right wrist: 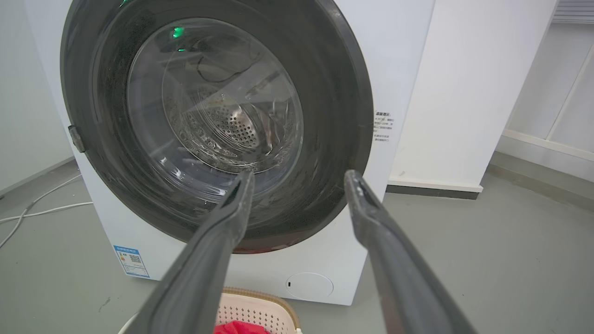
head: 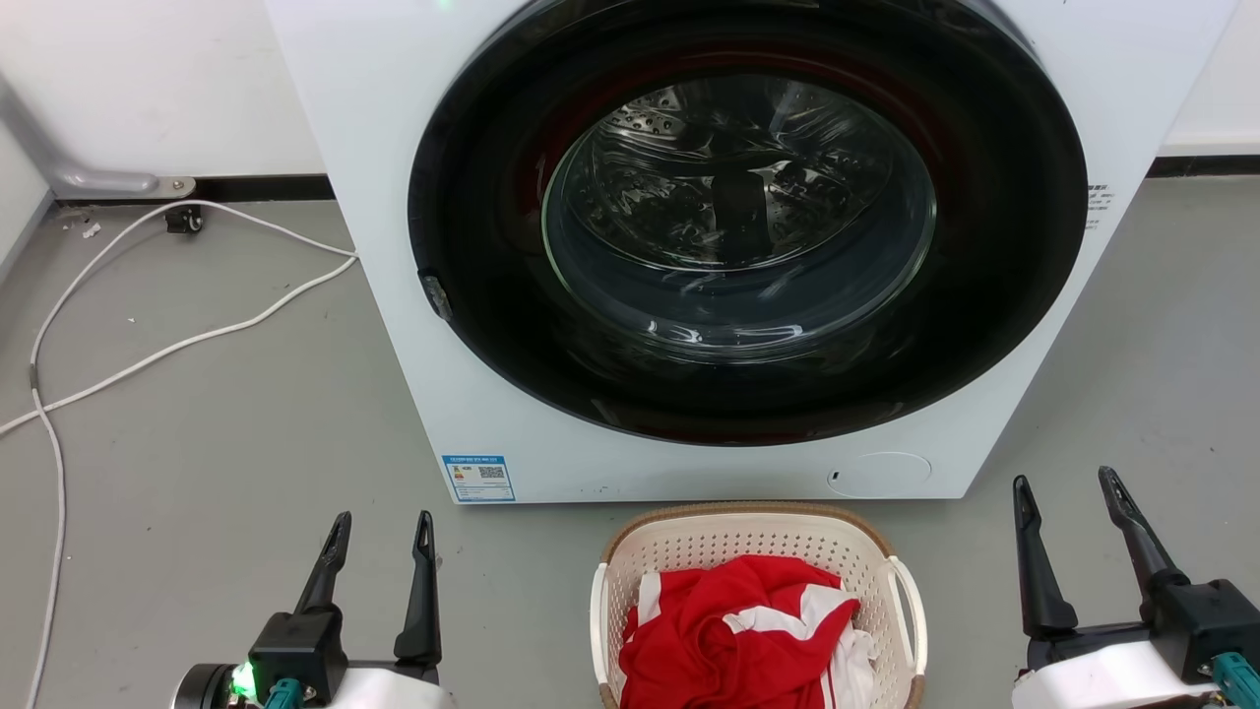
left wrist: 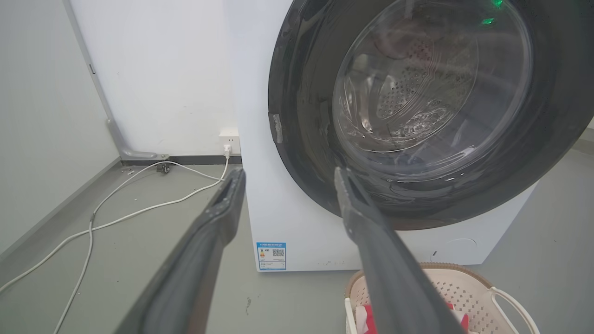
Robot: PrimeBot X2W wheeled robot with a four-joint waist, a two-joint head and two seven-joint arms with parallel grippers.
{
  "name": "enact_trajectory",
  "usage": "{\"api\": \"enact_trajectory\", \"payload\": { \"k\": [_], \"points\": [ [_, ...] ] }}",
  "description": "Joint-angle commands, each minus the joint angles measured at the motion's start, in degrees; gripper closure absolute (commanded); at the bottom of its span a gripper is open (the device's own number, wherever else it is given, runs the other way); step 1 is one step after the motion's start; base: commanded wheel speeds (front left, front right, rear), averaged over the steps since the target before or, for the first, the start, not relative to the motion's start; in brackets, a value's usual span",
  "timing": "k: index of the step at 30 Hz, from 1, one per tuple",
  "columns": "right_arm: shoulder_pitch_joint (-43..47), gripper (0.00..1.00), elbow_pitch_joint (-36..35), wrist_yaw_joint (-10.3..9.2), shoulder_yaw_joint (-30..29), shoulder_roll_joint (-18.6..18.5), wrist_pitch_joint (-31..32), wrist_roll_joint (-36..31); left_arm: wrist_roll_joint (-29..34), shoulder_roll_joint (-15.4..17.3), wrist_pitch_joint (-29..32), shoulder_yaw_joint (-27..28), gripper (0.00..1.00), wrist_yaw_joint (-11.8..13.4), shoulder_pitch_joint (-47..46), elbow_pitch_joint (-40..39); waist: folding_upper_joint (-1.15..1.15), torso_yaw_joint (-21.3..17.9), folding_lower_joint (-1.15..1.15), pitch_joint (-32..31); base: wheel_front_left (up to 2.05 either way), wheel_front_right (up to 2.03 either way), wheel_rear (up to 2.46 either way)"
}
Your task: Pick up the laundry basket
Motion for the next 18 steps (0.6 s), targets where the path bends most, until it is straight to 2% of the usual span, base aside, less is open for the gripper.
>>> {"api": "enact_trajectory", "payload": {
  "k": [1, 10, 18],
  "points": [
    [0.54, 0.0, 0.13, -0.02, 0.1, -0.15, -0.12, 0.34, -0.09, 0.15, -0.3, 0.1, 0.0, 0.09, 0.78, 0.11, 0.0, -0.03, 0.0, -0.03, 0.0, 0.0, 0.0],
    [-0.44, 0.0, 0.53, -0.02, 1.0, -0.15, -0.12, -0.11, -0.54, 0.15, -0.3, 0.22, 0.0, 0.36, -0.61, 1.77, 0.0, -0.66, 0.0, 1.19, 0.0, 0.0, 0.0],
    [-4.41, 0.0, 2.74, -0.03, 2.2, -0.12, -0.12, -1.55, -0.39, 0.13, -0.24, -1.03, 0.0, -1.2, -5.52, 7.71, 0.0, -2.76, 0.0, 4.72, 0.0, 0.0, 0.0]
  ]
}}
